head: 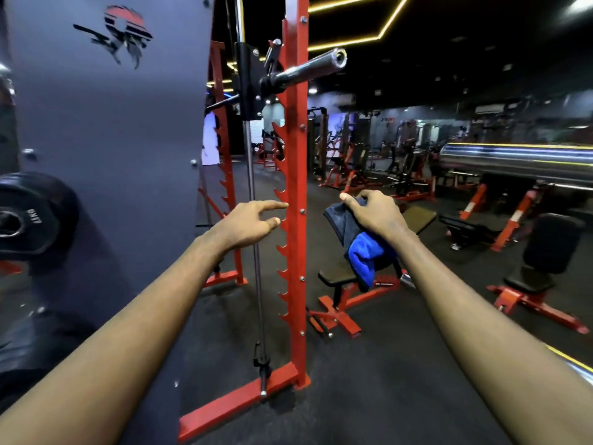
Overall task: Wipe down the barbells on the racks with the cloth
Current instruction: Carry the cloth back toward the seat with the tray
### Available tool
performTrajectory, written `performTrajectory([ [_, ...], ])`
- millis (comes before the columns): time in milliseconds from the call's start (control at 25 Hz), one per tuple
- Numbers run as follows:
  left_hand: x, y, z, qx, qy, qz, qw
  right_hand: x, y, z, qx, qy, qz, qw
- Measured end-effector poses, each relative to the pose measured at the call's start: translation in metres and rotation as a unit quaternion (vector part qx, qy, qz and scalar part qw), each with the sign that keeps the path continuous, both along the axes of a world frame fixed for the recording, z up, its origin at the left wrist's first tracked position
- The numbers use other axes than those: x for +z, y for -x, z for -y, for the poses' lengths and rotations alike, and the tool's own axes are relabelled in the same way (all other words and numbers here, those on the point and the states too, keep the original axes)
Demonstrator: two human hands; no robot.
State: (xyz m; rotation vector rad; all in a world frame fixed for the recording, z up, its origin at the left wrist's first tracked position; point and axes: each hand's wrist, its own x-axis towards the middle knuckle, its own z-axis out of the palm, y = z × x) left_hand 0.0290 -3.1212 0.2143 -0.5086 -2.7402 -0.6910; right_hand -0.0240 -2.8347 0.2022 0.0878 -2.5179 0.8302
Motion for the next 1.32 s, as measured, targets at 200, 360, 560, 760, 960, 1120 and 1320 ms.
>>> performTrajectory([
  [200,-0.009,0.086,-0.025,-0.044,-0.006,0.014,0.999,-0.007,0.055,-0.031,-0.052,0.014,0.026,0.998],
  [360,-0.018,0.155,-0.049,-0.088,-0.014,0.018,0.996,-0.017,0.085,-0.055,-0.096,0.020,0.033,0.995],
  [560,-0.021,0.241,-0.090,-0.165,-0.017,0.008,0.986,-0.023,0.121,-0.085,-0.165,0.015,0.027,0.986],
  [760,-0.019,0.330,-0.135,-0.247,-0.007,-0.003,0.969,-0.022,0.141,-0.120,-0.271,0.017,0.019,0.962],
  [960,-0.026,0.392,-0.192,-0.334,-0.002,0.008,0.943,-0.020,0.154,-0.150,-0.346,0.021,0.011,0.938],
  [1120,-0.030,0.429,-0.245,-0.377,0.027,0.020,0.926,-0.024,0.170,-0.184,-0.391,0.014,0.015,0.920],
  [1320,-0.040,0.469,-0.306,-0.399,0.030,0.011,0.916,-0.029,0.197,-0.231,-0.419,0.013,0.007,0.908],
])
